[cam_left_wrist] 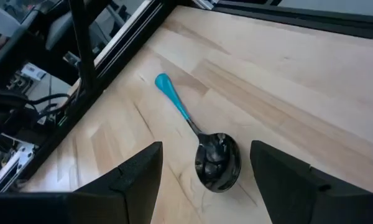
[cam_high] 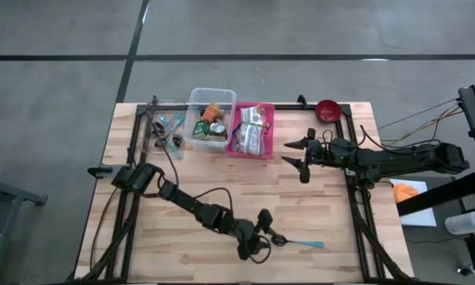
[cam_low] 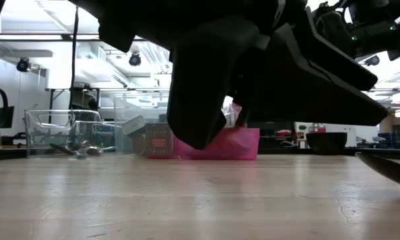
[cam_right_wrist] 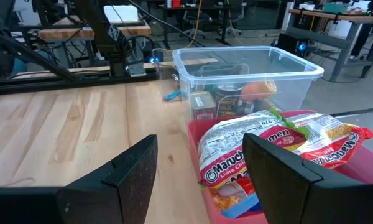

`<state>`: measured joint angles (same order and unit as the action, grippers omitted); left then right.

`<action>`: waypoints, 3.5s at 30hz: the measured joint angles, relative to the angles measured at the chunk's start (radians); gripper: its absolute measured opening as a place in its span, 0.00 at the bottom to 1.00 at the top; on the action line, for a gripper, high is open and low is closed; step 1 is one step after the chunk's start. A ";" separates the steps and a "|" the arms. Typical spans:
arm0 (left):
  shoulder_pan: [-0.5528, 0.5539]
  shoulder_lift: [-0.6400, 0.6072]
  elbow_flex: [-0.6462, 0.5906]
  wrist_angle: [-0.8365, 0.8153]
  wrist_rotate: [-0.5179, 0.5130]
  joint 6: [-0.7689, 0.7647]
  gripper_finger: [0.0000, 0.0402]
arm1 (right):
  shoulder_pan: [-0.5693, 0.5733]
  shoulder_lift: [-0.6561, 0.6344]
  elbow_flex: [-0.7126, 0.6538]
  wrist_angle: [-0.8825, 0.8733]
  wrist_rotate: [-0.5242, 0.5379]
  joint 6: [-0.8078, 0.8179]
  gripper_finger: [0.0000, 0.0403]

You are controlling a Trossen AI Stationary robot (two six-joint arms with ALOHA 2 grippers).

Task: Pick & Place Food Item
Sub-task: Put the blue spoon into the left transparent bin

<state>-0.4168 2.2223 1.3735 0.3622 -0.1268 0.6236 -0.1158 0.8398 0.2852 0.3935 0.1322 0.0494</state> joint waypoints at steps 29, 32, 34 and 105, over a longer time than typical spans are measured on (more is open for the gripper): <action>-0.019 0.058 0.010 0.089 -0.012 -0.161 0.61 | 0.000 0.000 0.000 0.000 0.000 0.001 0.58; -0.013 0.064 0.010 0.092 -0.011 -0.177 0.61 | 0.000 0.000 0.000 0.000 0.000 0.000 0.58; -0.005 0.075 0.010 0.091 -0.011 -0.201 0.61 | 0.000 0.000 0.000 0.000 0.000 0.001 0.58; 0.034 -1.230 -1.061 0.182 -0.154 -0.575 0.61 | -0.002 0.001 0.000 0.029 0.002 0.160 0.58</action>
<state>-0.3828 0.9920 0.3126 0.5445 -0.2810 0.0488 -0.1181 0.8406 0.2852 0.4228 0.1337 0.2091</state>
